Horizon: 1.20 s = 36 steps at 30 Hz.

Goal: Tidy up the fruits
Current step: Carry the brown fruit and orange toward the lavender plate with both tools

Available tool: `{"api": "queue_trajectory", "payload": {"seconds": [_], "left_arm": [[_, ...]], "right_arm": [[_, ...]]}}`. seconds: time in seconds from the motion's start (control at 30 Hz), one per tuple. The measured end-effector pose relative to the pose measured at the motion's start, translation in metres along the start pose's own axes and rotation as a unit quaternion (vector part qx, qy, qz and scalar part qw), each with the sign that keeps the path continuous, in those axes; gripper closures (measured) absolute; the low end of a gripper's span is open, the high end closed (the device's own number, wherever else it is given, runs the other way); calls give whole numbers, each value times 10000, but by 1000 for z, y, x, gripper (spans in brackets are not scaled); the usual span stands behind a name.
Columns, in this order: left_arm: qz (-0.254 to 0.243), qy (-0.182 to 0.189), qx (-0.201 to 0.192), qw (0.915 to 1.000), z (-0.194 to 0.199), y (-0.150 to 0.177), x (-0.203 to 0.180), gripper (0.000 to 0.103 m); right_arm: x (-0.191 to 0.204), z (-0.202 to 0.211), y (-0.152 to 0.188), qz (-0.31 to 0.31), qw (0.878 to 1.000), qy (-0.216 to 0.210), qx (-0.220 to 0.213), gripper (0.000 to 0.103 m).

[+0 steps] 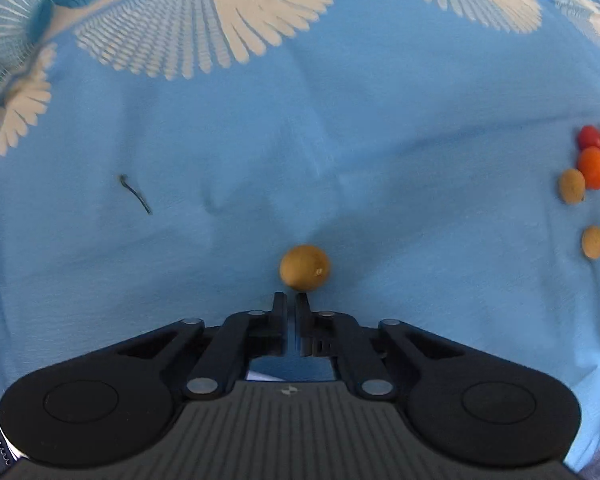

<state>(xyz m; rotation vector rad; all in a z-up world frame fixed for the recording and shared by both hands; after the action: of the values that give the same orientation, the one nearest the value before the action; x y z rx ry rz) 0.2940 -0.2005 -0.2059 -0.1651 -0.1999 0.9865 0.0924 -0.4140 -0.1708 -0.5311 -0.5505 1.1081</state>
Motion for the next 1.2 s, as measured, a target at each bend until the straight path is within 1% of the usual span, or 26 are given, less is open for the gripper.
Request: {"api": "queue_trajectory", "payload": {"seconds": [0.03,0.07,0.1,0.13,0.17,0.2,0.23,0.27,0.3,0.33,0.37,0.47,0.53,0.57,0.6,0.63,0.67,0.7,0.83,0.97,1.0,1.03,1.07,1.1,1.13,1.2], "left_arm": [[-71,92,-82,9999,5,1,-1,100],[-136,141,-165,9997,8,2,-3,93],[-152,223,-225,9994,10,2,-4,72],[-148,263,-289,9991,11,1,-5,59],[-134,225,-369,9990,12,-1,-6,38],[-81,195,-420,9989,11,-5,-6,30],[-13,230,-437,9988,10,-8,-7,30],[55,276,-390,9988,8,-12,-10,33],[143,247,-306,9991,5,-15,-11,60],[164,192,-151,9996,-1,-16,-11,80],[143,210,-48,9997,-4,-15,-11,97],[112,226,-165,9995,8,-10,-14,98],[162,303,-102,9994,16,-6,-14,95],[134,400,-101,9991,21,-4,-13,86],[99,422,-114,9990,24,-1,-14,67],[32,439,-85,9990,27,1,-16,56],[-86,504,-29,9987,28,5,-21,40],[-212,542,19,9983,28,9,-24,35],[-836,650,343,9938,25,24,-45,34],[-1662,386,563,9837,19,44,-68,35],[-1805,312,516,9817,20,48,-72,36],[-1842,322,492,9811,22,49,-74,39],[-1810,410,551,9811,23,49,-75,52],[-1734,460,608,9819,25,48,-74,73],[-1700,444,611,9825,26,47,-74,73],[-1701,243,428,9842,31,45,-75,73]], "right_arm": [[2,0,1,25,10000,-7,13,63],[3,0,1,29,10000,-25,20,63],[3,-1,0,10,10000,-37,15,63],[3,-1,0,-11,10000,-42,20,63],[3,-2,0,-28,10000,-47,32,63],[4,-3,0,-43,10000,-55,46,63],[4,-3,1,-45,9999,-69,63,63],[5,-4,1,-42,9999,-85,80,63],[5,-4,1,-32,9999,-93,94,63],[5,-4,1,-13,9999,-92,111,63],[5,-5,1,-6,9999,-86,126,63],[2,-3,0,-52,9999,-84,122,63],[1,-2,0,-86,9999,-79,115,63],[1,-3,0,-90,9999,-77,109,63],[2,-2,-1,-83,9999,-72,107,63],[3,-3,-1,-82,9999,-70,105,63],[5,-2,-1,-93,9999,-80,108,63],[6,-1,0,-100,9998,-110,114,63],[13,4,1,-51,9997,-196,105,63],[16,9,5,-58,9997,-230,93,63],[16,10,5,-70,9997,-225,106,63],[15,10,6,-85,9997,-215,119,62],[14,11,8,-100,9997,-205,125,62],[13,11,9,-111,9997,-192,135,62],[12,11,10,-123,9997,-177,143,62],[10,11,12,-157,9996,-154,170,62]]}}
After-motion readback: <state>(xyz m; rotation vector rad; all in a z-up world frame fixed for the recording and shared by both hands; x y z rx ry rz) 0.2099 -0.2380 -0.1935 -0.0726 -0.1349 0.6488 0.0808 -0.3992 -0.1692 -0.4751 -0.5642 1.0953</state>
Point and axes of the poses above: each gripper's, at about its wrist camera, not at the fingertips, and z roughly against the way its jaws point, x to its left, y to its underside, the point moved 4 cm from there along -z, roughly the way its jaws point, and after that the axes turned 5 degrees about z, right-handed, at the moved point
